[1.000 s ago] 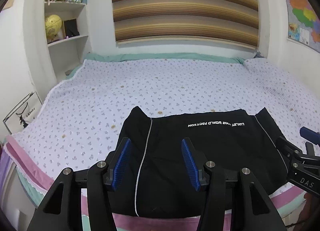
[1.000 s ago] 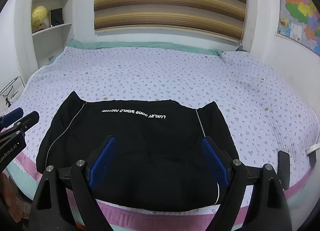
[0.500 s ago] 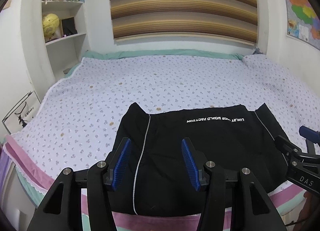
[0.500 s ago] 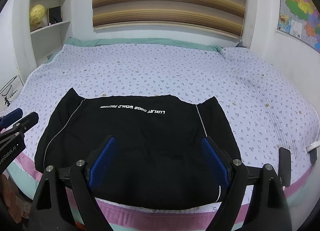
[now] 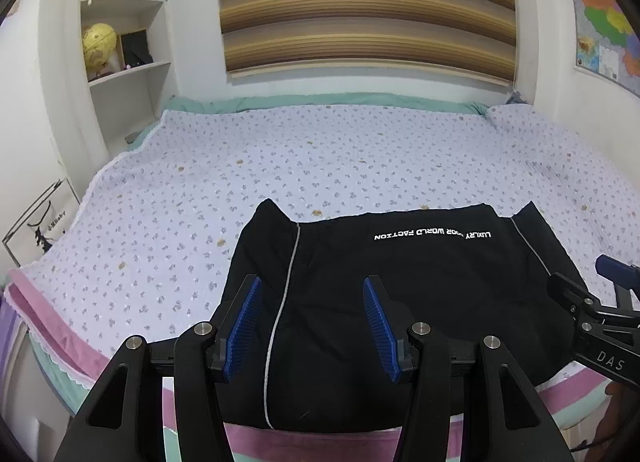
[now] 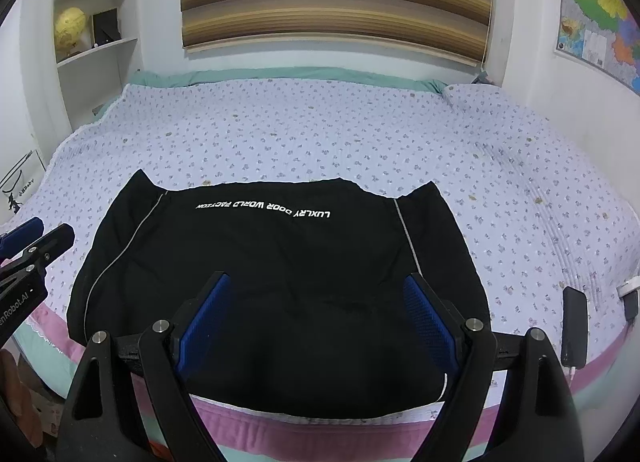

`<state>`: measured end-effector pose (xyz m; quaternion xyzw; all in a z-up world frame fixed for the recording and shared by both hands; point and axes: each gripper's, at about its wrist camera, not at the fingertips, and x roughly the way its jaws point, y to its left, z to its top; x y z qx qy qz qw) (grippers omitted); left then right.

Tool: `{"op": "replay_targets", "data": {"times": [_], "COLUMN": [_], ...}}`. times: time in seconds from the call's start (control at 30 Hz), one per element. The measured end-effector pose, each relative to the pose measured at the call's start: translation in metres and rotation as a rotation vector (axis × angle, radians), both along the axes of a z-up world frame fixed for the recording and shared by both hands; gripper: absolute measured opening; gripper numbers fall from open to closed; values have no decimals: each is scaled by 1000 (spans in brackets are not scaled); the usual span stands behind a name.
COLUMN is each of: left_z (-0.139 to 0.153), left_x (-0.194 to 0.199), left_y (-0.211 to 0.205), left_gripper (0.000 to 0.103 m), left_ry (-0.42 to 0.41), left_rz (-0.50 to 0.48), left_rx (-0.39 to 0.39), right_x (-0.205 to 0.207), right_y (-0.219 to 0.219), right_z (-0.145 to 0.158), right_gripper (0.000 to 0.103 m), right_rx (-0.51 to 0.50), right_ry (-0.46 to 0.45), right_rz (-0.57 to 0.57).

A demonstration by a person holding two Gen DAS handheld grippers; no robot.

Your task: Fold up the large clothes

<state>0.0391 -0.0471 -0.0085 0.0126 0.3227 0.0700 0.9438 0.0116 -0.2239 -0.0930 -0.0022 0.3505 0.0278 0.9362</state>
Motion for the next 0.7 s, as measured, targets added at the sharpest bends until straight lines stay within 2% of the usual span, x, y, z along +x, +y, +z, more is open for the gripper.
{"op": "replay_targets", "data": {"times": [0.57,0.7], "left_z": [-3,-1], "left_x": [5,1], "left_y": [0,-3], "left_gripper": [54,54], "left_ry": [6,-37], "left_rz": [18,19], "left_rx": [35,70], "right_x": [3,4], "right_y": [-2,-2], "right_z": [-5,-6], "right_gripper": [89,89], "right_rx": [1,-3], "right_ry": [13,15], "right_rz": [6,9]}}
